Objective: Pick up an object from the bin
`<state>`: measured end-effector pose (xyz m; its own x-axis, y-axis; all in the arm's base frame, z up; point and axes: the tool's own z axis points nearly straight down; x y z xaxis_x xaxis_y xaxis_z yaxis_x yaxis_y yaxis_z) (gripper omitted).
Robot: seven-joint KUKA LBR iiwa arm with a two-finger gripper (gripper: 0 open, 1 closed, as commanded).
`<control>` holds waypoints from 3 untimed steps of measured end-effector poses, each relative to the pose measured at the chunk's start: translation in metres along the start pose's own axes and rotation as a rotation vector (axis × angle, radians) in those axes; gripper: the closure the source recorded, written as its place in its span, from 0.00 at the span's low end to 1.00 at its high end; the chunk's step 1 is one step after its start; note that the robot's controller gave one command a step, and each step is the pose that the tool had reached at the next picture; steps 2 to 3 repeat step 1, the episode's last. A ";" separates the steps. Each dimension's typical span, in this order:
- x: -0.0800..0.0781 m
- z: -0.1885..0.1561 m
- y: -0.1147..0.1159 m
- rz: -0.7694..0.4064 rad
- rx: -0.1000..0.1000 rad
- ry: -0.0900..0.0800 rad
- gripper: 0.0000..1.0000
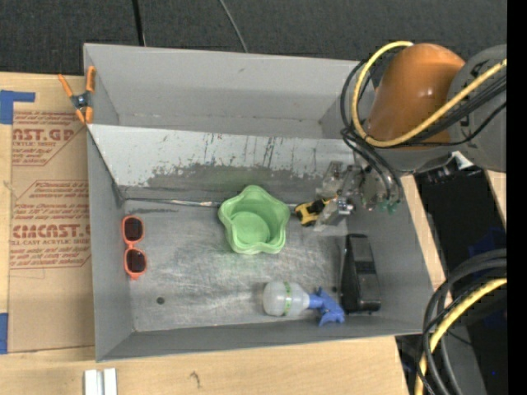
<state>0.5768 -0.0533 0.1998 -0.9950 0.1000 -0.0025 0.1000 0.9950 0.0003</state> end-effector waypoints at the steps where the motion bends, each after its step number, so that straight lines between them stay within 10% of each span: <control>1: 0.004 -0.034 -0.004 -0.008 0.000 0.003 1.00; 3: 0.004 -0.034 -0.004 -0.008 0.000 0.003 1.00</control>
Offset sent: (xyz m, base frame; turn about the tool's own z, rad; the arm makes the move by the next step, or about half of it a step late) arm 0.0111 0.0070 0.1575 -0.1339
